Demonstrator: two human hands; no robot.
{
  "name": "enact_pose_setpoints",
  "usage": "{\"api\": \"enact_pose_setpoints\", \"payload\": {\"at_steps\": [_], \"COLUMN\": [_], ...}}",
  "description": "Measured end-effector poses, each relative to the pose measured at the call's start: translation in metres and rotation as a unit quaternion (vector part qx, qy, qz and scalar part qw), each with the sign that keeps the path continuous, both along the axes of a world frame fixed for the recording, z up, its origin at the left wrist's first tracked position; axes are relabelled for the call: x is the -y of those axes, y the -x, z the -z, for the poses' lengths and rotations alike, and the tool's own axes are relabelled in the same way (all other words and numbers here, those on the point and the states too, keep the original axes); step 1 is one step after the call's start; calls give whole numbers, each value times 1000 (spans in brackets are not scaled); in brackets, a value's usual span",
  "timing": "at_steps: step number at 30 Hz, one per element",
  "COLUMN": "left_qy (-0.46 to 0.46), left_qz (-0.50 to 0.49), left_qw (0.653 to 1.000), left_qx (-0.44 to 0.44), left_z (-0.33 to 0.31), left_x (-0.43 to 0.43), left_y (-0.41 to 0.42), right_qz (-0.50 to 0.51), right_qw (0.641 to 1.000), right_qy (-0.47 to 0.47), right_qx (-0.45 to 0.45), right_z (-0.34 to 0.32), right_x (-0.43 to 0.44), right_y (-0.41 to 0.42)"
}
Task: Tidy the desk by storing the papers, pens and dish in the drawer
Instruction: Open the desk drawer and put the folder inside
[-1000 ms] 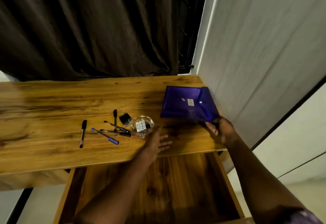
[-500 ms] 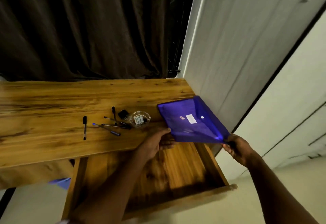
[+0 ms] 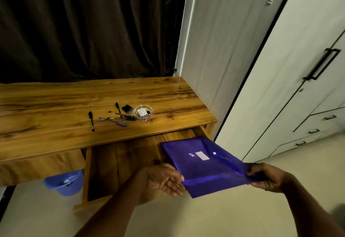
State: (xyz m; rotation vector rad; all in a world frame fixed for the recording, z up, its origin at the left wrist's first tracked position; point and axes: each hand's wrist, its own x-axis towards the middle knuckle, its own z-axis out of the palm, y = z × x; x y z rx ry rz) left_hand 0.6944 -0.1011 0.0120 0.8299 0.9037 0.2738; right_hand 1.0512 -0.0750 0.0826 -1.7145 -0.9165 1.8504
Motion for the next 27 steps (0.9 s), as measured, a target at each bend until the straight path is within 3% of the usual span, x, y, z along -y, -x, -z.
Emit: {"api": "enact_pose_setpoints", "payload": {"at_steps": [3,6,11,17,19,27], "left_qy": [17,29,5,-31,-37,-99], "left_qz": [10,-94,-218,-249,-254,-263], "left_qw": [1000,995,971,949,941,901], "left_qx": [-6,-20,-96,-190,-219,-331], "left_z": [4,10,16,33,42,98], "left_x": [13,14,-3,-38,-56,-106], "left_y": [2,7,15,23,21,6], "right_qz": [-29,-39,-107,-152,-188,-318], "right_qw": [999,999,984,916,870,728], "right_qy": [34,23,-42,-137,-179,-221], "right_qx": [-2,3,133,345,418,565], "right_z": [4,14,32,57,64,100], "right_x": [3,-6,-34,-89,-108,-150], "right_y": [-3,9,40,86,97,127]}}
